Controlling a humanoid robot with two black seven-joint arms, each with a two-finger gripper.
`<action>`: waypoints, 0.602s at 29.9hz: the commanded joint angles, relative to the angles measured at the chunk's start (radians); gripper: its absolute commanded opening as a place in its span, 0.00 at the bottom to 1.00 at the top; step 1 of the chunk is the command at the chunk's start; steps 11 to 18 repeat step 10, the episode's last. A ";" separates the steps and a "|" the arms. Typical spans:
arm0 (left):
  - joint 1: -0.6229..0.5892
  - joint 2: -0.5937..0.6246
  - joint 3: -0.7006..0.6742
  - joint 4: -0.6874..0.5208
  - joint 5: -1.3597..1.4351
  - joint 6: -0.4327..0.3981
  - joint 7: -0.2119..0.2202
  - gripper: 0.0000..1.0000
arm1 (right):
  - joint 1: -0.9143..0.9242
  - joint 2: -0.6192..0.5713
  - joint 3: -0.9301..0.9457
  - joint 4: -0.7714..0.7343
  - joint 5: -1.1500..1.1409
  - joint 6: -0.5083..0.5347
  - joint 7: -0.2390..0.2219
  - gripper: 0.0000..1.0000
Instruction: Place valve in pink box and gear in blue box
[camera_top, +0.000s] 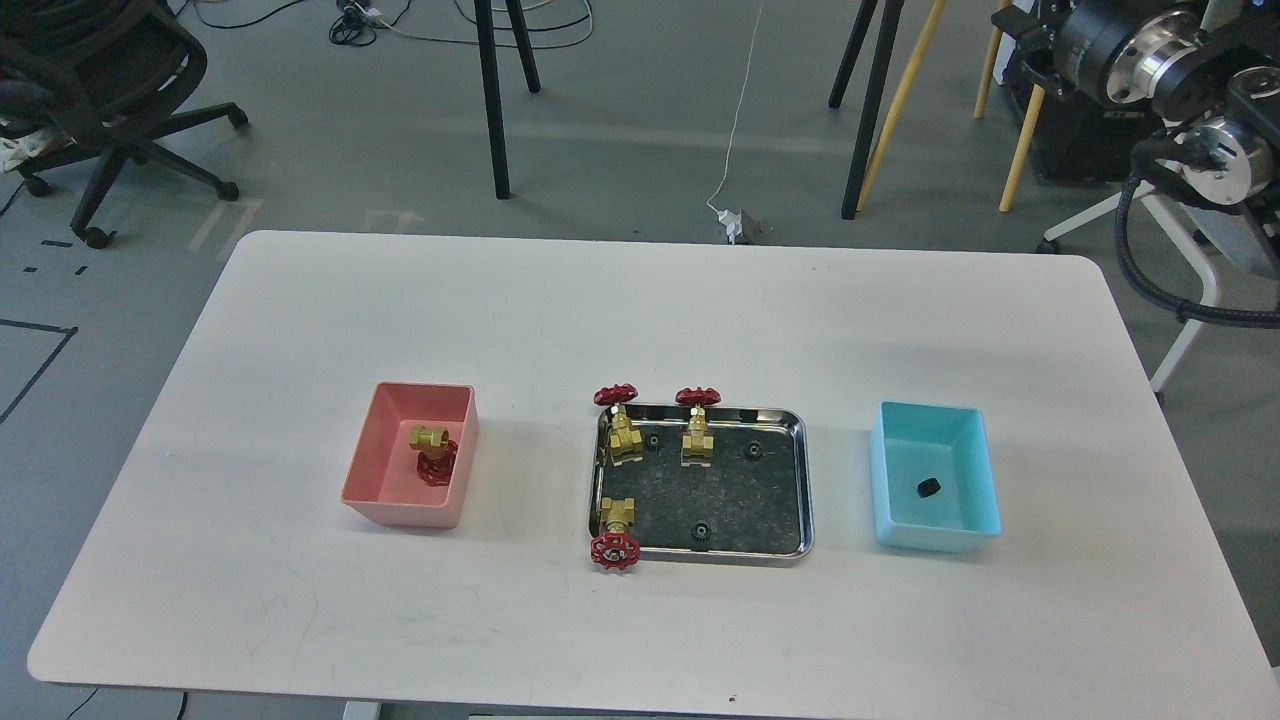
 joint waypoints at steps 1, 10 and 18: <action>0.010 -0.052 -0.001 0.000 0.000 -0.003 0.133 0.98 | 0.005 0.058 0.003 -0.048 0.079 -0.165 -0.011 0.95; 0.048 -0.178 0.001 0.028 -0.058 -0.007 0.158 0.99 | -0.001 0.131 -0.003 -0.111 0.104 -0.213 0.000 0.99; 0.048 -0.178 0.001 0.028 -0.058 -0.007 0.158 0.99 | -0.001 0.131 -0.003 -0.111 0.104 -0.213 0.000 0.99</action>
